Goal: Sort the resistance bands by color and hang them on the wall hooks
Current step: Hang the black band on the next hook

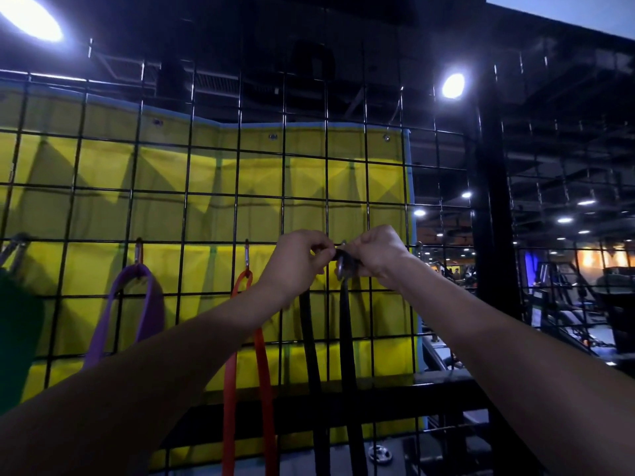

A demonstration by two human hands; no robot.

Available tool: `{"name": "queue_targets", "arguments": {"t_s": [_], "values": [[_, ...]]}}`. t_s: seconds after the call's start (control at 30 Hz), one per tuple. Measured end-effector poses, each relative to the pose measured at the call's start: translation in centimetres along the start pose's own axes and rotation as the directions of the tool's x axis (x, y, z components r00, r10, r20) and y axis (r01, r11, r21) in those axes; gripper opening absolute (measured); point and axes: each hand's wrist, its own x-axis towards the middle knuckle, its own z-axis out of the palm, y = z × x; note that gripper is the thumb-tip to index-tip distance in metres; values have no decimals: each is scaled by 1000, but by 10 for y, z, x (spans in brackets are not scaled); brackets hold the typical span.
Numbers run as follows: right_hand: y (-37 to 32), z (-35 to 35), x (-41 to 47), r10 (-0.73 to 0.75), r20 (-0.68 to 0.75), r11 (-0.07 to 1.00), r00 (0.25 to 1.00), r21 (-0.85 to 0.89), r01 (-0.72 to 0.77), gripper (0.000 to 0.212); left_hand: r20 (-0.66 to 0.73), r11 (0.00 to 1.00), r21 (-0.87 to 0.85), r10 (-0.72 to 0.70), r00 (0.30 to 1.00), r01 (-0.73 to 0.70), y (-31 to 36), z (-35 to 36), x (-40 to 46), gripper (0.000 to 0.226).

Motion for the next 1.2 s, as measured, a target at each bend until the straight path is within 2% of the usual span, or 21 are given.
{"name": "queue_targets", "arguments": {"t_s": [0.17, 0.3, 0.4, 0.5, 0.6, 0.73, 0.83, 0.9, 1.07, 1.2], "values": [[2, -1, 3, -56, -2, 991, 998, -118, 55, 18, 177, 974, 227, -44, 983, 3, 4, -8, 16, 18], [2, -3, 3, -66, -24, 989, 998, -135, 62, 17, 288, 960, 277, -46, 956, -38, 5, -7, 19, 16], [4, -6, 3, -56, -24, 991, 998, -127, 52, 15, 258, 991, 133, -34, 966, -1, -1, -4, 9, 12], [5, -7, 3, -32, -32, 994, 999, -107, 29, 14, 236, 991, -27, -117, 965, 127, -3, -2, -3, 9], [6, -5, 1, -27, -32, 995, 999, -98, 24, 17, 150, 952, -163, -235, 960, 258, -2, 6, -20, 7], [9, -4, -1, -36, -20, 998, 999, -55, 35, 11, 42, 905, -254, -342, 939, 341, -4, 21, -37, 6], [13, -3, -7, -67, -7, 998, 998, 1, 67, 18, 51, 826, -375, -434, 899, 420, -1, 32, -45, 12], [16, -3, -10, -107, -14, 994, 994, -24, 107, 21, 82, 781, -434, -463, 883, 450, 4, 39, -49, 14], [36, -7, -25, -217, -118, 959, 969, -211, 189, 7, 116, 753, -452, -482, 869, 478, 3, 42, -51, 21], [61, -6, -55, -269, -133, 925, 954, -311, 218, 26, 117, 840, -339, -409, 905, 424, 0, 35, -48, 39]]}}
